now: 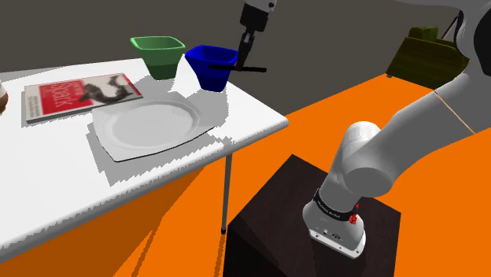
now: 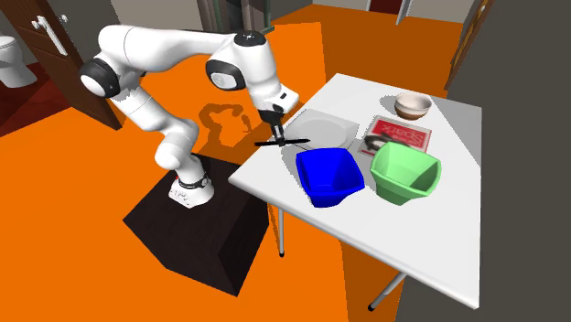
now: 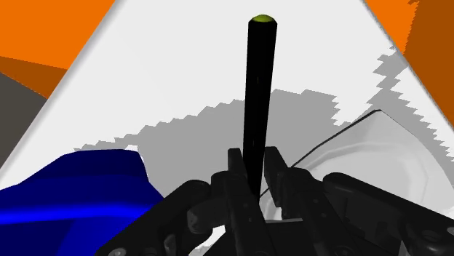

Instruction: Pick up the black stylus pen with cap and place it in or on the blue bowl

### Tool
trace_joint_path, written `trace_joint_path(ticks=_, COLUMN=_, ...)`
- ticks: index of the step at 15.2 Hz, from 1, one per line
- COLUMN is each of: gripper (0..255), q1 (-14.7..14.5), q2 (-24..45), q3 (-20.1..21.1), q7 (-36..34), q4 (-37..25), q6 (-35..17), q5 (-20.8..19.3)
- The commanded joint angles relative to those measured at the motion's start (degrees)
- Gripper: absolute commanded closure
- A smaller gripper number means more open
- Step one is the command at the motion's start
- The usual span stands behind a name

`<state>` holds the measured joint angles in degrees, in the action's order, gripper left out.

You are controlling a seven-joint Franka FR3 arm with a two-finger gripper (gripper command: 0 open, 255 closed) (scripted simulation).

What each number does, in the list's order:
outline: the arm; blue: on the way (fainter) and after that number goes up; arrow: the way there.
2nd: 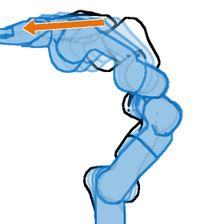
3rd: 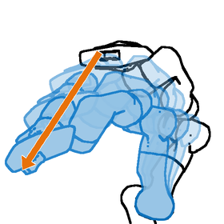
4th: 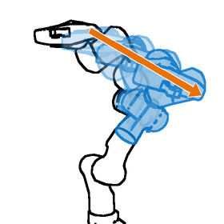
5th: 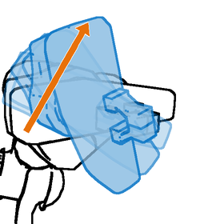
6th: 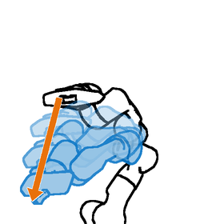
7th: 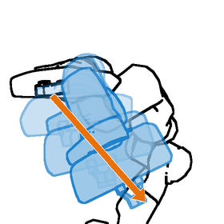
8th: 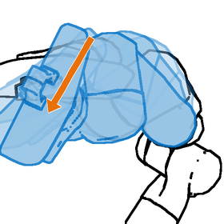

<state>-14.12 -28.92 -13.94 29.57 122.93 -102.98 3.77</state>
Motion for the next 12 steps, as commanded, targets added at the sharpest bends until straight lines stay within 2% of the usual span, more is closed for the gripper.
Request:
trace_joint_path(ticks=1, gripper=255, q1=-0.09, q2=0.31, q3=0.08, q7=-0.24, q4=-1.86, q6=1.56, q5=0.06)
trace_joint_path(ticks=12, gripper=255, q1=-0.56, q2=2.56, q3=0.13, q7=-1.08, q4=-12.17, q6=9.6, q5=0.45)
